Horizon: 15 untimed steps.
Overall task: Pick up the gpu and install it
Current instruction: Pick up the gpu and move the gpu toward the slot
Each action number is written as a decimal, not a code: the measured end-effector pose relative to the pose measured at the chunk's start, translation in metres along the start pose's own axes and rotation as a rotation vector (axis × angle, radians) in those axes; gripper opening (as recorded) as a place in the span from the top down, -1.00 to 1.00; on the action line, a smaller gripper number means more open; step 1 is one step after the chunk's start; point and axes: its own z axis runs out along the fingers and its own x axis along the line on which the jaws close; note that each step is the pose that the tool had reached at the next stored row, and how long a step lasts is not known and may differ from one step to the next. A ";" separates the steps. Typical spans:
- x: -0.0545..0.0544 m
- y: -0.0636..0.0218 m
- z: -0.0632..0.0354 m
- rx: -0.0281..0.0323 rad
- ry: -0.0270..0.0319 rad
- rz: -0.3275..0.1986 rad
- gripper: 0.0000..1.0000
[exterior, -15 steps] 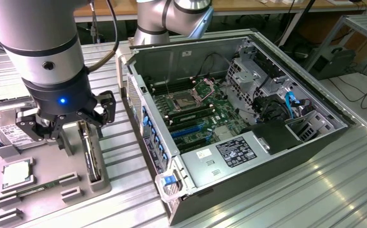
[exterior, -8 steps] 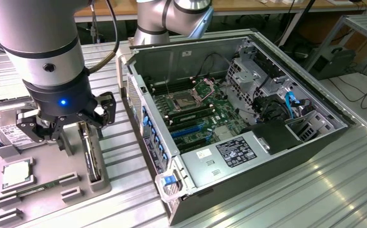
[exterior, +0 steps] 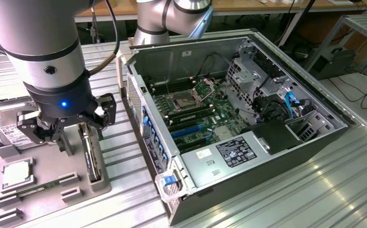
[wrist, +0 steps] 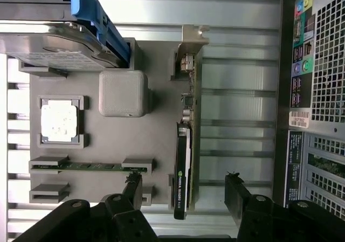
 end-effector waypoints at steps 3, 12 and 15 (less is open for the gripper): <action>0.000 -0.0002 0.0008 0.0000 0.0000 -0.002 -0.44; -0.001 -0.0079 0.0130 -0.0006 0.0009 -0.044 -0.44; -0.001 -0.0129 0.0165 -0.0016 0.0011 -0.051 -0.44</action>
